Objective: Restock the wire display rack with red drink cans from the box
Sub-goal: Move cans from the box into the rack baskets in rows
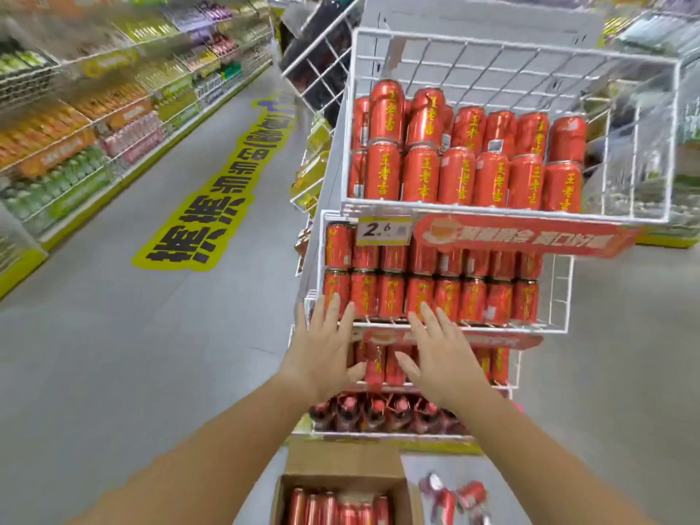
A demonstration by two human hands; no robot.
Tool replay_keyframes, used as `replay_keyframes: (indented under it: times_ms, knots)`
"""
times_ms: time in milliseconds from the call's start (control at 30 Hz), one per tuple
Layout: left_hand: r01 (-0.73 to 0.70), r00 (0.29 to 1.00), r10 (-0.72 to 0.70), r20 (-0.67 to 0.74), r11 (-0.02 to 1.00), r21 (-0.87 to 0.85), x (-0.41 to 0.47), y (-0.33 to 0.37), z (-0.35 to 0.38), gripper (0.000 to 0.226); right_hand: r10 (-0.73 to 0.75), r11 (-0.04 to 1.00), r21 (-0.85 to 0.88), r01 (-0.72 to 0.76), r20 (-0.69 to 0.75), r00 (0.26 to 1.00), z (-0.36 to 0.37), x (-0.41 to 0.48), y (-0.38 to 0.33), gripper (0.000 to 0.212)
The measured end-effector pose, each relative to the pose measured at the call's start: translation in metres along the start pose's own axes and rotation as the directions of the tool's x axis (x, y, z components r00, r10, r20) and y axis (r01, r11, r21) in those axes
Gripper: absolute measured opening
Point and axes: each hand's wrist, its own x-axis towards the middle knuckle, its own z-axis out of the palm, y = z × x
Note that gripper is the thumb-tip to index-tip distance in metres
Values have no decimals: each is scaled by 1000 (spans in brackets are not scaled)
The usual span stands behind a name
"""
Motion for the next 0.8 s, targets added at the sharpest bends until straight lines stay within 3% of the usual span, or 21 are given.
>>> replay_keyframes:
  times_ms: [200,467,700,800]
  knots:
    - [42,991,-29,134,995,-92,-24,25,130,100,-38,999,32,32,192,981,133,-21,8,81]
    - [123,902,-64,427,986,-111,-84,60,324,101,-99,994,75,73,435,895,331,-79,12,76]
    - [146,836,-61,545,983,-114,-131,92,488,102,-106,992,119,37,648,755,495,-144,4,82]
    - [153,771,-56,634,983,-98,-150,100,554,99,-109,985,171,-19,703,703,560,-166,-2,70]
